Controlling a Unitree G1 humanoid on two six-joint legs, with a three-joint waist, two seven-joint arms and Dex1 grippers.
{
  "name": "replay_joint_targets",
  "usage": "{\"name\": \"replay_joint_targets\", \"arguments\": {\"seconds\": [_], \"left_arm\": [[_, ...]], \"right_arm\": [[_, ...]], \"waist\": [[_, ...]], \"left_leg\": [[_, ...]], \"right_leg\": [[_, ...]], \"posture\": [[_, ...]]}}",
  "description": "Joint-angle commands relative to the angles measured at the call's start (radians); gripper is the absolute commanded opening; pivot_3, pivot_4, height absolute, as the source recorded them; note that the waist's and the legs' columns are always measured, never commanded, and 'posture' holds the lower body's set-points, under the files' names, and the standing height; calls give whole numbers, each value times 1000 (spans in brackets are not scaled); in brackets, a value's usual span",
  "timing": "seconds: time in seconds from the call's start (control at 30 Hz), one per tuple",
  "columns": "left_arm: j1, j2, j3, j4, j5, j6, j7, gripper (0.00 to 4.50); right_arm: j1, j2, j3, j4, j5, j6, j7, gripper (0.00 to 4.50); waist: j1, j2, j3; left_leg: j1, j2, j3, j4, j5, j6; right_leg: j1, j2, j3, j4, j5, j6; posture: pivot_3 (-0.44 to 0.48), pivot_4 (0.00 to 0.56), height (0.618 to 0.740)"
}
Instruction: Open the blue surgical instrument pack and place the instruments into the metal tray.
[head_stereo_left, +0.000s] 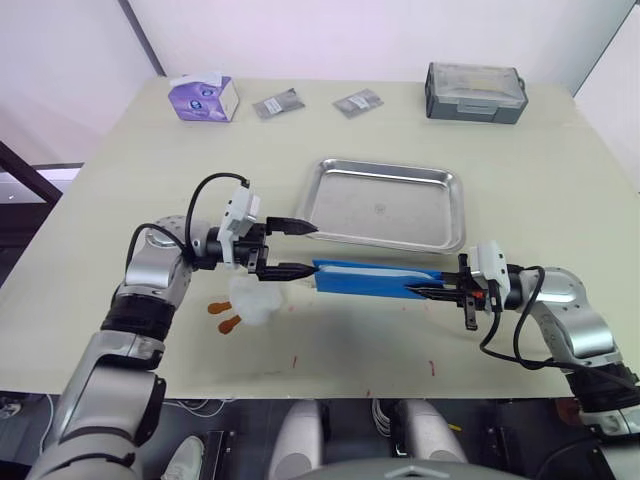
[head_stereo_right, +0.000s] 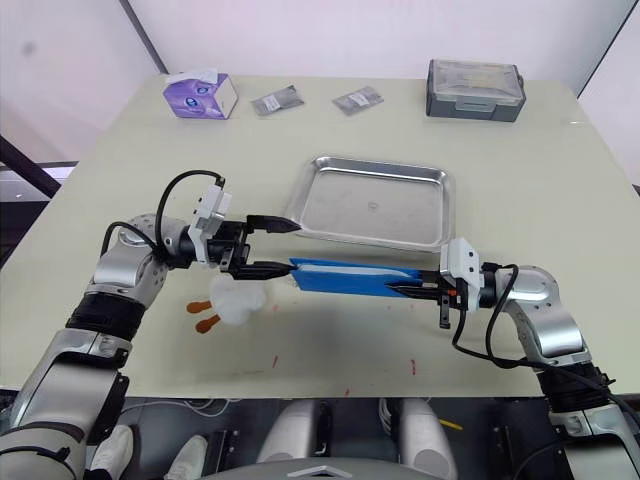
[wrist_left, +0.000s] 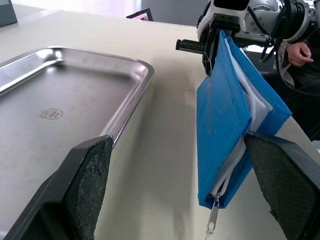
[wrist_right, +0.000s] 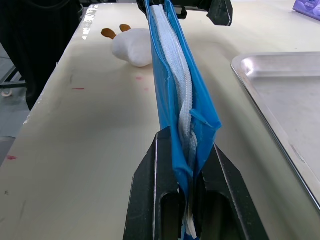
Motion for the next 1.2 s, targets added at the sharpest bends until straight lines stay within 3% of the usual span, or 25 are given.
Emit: {"name": "replay_joint_targets", "arguments": {"seconds": [0.03, 0.37, 0.47, 0.63, 0.73, 1.1, 1.2], "left_arm": [[-13, -16, 36, -9, 27, -23, -31, 4427], [-20, -91, 33, 6, 81, -42, -67, 4427], [-23, -107, 33, 11, 88, -39, -78, 3594], [0, -120, 16, -23, 75, -22, -98, 1165], [19, -121, 7, -52, 58, -5, -98, 84], [60, -133, 13, -88, 60, 10, -96, 31], [72, -136, 16, -93, 62, 10, -90, 0]], "right_arm": [[-21, -6, -15, -17, 19, -8, 10, 0], [-19, -4, -14, -22, 19, -3, 15, 0], [-18, -3, -14, -24, 18, -2, 15, 0], [-19, -3, -11, -21, 17, -1, 16, 0], [-18, -4, -11, -21, 16, -2, 15, 0], [-12, -26, -16, -24, 7, 50, -14, 0], [7, -58, -22, -64, 30, 104, -1, 1062]], "waist": [[1, 0, 0], [0, 0, 0], [0, 0, 0], [0, 0, 0], [0, 0, 0], [0, 0, 0], [2, 0, 0]], "left_leg": [[0, 0, 0, 0, 0, 0], [0, 0, 0, 0, 0, 0], [0, 0, 0, 0, 0, 0], [0, 0, 0, 0, 0, 0], [0, 0, 0, 0, 0, 0], [0, 0, 0, 0, 0, 0], [0, 0, 0, 0, 0, 0]], "right_leg": [[0, 0, 0, 0, 0, 0], [0, 0, 0, 0, 0, 0], [0, 0, 0, 0, 0, 0], [0, 0, 0, 0, 0, 0], [0, 0, 0, 0, 0, 0], [0, 0, 0, 0, 0, 0], [0, 0, 0, 0, 0, 0]], "posture": [[0, 150, 738], [0, 150, 738], [0, 150, 738], [0, 150, 738], [0, 150, 738], [0, 150, 738], [0, 150, 738]]}}
